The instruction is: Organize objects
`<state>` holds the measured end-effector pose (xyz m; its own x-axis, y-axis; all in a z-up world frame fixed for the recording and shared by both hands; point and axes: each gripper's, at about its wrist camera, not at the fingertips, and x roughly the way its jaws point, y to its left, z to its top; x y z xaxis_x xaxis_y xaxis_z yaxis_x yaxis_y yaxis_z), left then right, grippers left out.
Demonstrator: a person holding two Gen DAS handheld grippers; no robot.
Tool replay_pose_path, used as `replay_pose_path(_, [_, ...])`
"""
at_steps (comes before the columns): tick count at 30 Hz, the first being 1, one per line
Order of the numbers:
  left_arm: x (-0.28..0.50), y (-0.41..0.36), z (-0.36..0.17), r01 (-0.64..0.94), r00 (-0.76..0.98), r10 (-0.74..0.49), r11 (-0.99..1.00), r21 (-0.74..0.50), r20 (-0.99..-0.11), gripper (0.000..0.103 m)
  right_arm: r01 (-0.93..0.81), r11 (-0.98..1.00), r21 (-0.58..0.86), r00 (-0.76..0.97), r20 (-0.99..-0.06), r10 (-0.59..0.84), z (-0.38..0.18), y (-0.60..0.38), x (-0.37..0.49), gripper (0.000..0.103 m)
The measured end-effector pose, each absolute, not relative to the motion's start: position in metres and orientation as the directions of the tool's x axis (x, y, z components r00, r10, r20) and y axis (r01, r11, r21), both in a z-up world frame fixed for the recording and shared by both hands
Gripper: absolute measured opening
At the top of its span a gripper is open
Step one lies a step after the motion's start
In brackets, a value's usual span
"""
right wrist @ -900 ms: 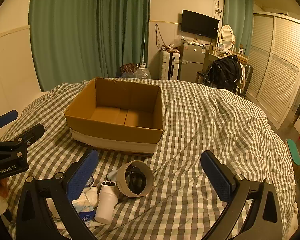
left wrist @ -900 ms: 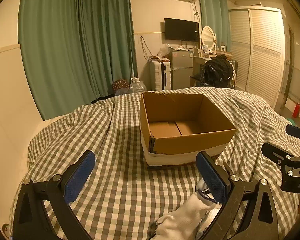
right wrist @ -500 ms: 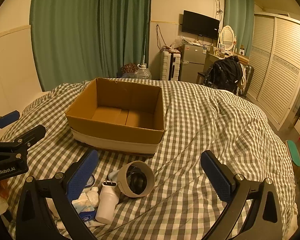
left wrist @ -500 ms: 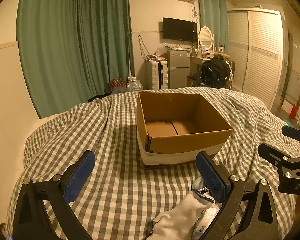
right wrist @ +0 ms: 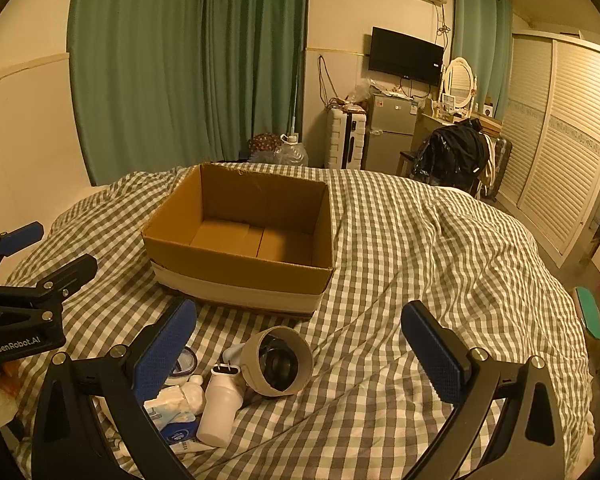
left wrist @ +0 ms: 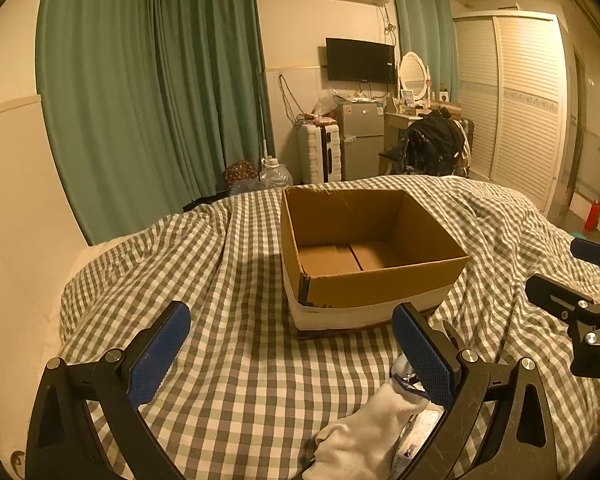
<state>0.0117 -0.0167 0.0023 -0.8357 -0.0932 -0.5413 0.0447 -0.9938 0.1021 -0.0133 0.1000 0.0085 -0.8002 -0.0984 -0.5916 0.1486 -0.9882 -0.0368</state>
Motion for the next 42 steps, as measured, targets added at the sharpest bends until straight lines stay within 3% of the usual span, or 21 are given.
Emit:
replay_pose_path(9, [0.017, -0.017, -0.001, 0.015, -0.819, -0.058, -0.997, 0.08, -0.571, 0.103, 0.166, -0.985, -0.042, -0.8, -0.589, -0.11, 0.011, 0.099, -0.006, 0.103])
replay_pose_path(28, [0.01, 0.005, -0.081, -0.095, -0.667, -0.082, -0.976, 0.194, -0.74, 0.103, 0.194, -0.981, -0.024, -0.673, -0.73, -0.116, -0.046, 0.112, -0.028, 0.103])
replay_pose_path(34, [0.009, 0.007, -0.099, -0.146, -0.628, -0.044, -0.974, 0.173, -0.777, 0.095, 0.227, -0.974, 0.002, -0.604, -0.784, -0.142, -0.075, 0.108, -0.049, 0.103])
replay_pose_path(36, [0.006, 0.008, -0.101, -0.165, -0.626, -0.025, -0.973, 0.163, -0.78, 0.088, 0.236, -0.971, 0.028, -0.571, -0.805, -0.162, -0.088, 0.105, -0.06, 0.101])
replay_pose_path(39, [0.001, 0.009, -0.107, -0.197, -0.606, 0.027, -0.973, 0.117, -0.795, 0.078, 0.234, -0.97, 0.072, -0.515, -0.837, -0.186, -0.104, 0.105, -0.075, 0.096])
replay_pose_path(42, [-0.002, 0.009, -0.11, -0.221, -0.586, 0.065, -0.972, 0.082, -0.808, 0.077, 0.22, -0.972, 0.08, -0.487, -0.855, -0.18, -0.112, 0.102, -0.08, 0.086])
